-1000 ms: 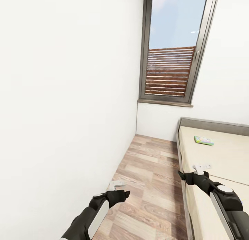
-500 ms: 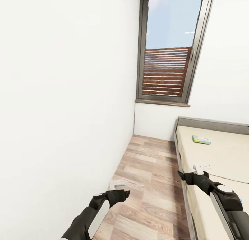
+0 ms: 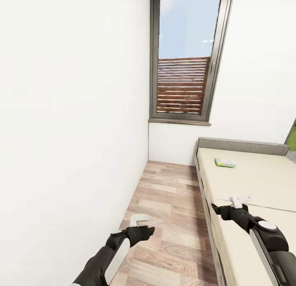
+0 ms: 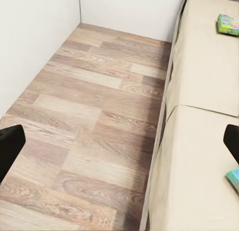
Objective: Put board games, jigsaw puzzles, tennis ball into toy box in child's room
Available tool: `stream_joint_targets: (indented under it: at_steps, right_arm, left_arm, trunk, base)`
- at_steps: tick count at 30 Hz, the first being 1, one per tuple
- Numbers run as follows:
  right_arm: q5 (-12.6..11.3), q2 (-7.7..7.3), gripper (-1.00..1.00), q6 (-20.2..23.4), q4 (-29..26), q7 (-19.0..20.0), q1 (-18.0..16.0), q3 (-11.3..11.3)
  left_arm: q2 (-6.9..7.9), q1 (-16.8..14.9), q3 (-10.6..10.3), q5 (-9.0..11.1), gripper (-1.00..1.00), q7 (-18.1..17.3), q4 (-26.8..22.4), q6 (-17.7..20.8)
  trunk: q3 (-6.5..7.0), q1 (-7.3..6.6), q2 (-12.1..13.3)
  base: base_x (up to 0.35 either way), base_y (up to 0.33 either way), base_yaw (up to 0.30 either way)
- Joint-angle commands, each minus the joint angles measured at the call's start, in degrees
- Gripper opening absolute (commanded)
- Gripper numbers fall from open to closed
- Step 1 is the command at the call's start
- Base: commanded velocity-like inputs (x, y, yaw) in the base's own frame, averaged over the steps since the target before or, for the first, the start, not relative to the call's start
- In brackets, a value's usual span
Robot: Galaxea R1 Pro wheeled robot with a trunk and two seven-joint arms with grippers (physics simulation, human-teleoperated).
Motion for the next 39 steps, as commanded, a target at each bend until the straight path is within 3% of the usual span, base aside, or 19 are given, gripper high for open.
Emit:
stream_joint_targets:
  at_steps: [1, 11, 28, 39]
  right_arm:
    - [-0.1, -0.02, 1.00, 0.3, -0.1, 0.3, 0.0, -0.1]
    - [-0.1, 0.01, 1.00, 0.4, -0.1, 0.3, 0.0, -0.1]
    - [-0.1, 0.03, 1.00, 0.4, -0.1, 0.3, 0.0, 0.0]
    - [-0.1, -0.05, 1.00, 0.4, -0.1, 0.3, 0.0, 0.0]
  left_arm:
    - [0.03, 0.0, -0.1, 0.6, 1.00, 0.5, -0.1, 0.2]
    - [0.03, 0.0, -0.5, 0.6, 1.00, 0.6, -0.2, 0.1]
    - [-0.11, 0.0, -0.4, 0.6, 1.00, 0.6, -0.3, 0.3]
    - [-0.07, 0.0, -0.3, 0.6, 1.00, 0.6, -1.1, 0.3]
  trunk:
    - [-0.07, 0.02, 0.0]
    - [-0.07, 0.02, 0.0]
    - [-0.07, 0.02, 0.0]
    - [-0.07, 0.02, 0.0]
  base:
    - [0.225, 0.183, -0.028]
    - [0.208, 0.141, -0.060]
    - [0.013, 0.008, -0.276]
    - [0.029, 0.053, -0.059]
